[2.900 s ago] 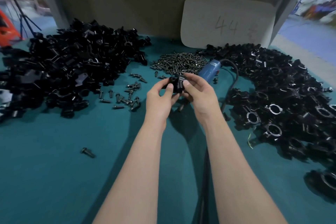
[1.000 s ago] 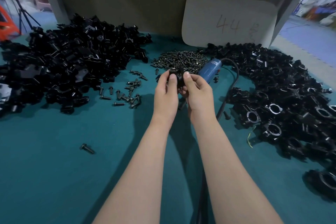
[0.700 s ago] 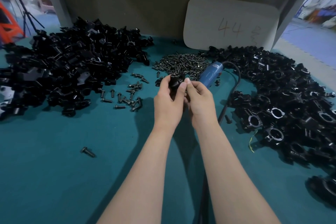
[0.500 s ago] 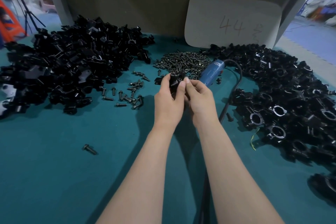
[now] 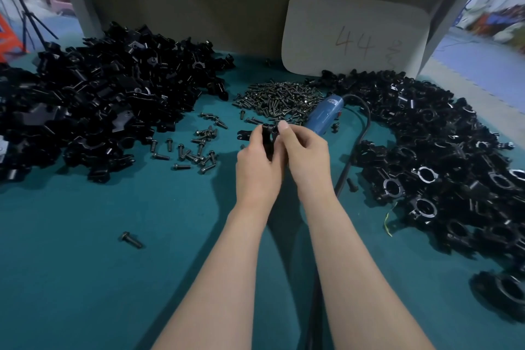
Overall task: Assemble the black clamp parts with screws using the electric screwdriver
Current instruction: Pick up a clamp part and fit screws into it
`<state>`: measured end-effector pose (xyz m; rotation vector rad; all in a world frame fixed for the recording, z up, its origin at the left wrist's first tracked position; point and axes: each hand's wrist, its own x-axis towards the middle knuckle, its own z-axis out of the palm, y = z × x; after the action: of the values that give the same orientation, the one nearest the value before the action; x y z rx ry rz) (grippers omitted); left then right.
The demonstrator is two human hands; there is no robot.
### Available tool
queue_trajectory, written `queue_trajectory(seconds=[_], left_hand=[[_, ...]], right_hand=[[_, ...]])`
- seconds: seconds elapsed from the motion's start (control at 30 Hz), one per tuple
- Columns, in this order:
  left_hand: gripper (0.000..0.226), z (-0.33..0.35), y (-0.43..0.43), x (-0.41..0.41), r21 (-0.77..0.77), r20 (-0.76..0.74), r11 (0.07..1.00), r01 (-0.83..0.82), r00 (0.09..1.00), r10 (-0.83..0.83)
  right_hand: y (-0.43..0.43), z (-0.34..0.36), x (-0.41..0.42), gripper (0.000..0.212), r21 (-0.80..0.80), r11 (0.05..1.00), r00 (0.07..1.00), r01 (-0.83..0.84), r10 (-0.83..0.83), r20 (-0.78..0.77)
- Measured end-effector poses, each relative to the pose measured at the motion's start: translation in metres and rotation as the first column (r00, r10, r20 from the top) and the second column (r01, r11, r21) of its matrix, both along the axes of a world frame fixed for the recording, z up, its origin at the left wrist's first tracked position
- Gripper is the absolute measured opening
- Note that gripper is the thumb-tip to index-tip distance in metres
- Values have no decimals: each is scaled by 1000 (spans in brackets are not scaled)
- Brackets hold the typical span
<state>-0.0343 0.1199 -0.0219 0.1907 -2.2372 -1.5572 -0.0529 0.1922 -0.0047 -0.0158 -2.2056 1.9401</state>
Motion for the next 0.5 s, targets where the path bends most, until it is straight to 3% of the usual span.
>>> queue_trajectory(seconds=[0.1, 0.27, 0.43, 0.5], left_hand=[[39, 0, -1, 2, -79, 11, 997, 15, 1000, -14], [32, 1, 3, 5, -148, 1, 988, 43, 999, -44], [31, 1, 3, 5, -128, -21, 991, 24, 999, -27], [28, 0, 3, 5, -108, -33, 994, 10, 999, -14]], right_hand=[[-2, 2, 0, 6, 49, 999, 1000, -21, 20, 21], [4, 4, 0, 8, 24, 1000, 999, -12, 11, 42], [4, 3, -1, 9, -8, 1000, 998, -1, 1, 60], [3, 2, -1, 21, -11, 1000, 998, 9, -8, 70]])
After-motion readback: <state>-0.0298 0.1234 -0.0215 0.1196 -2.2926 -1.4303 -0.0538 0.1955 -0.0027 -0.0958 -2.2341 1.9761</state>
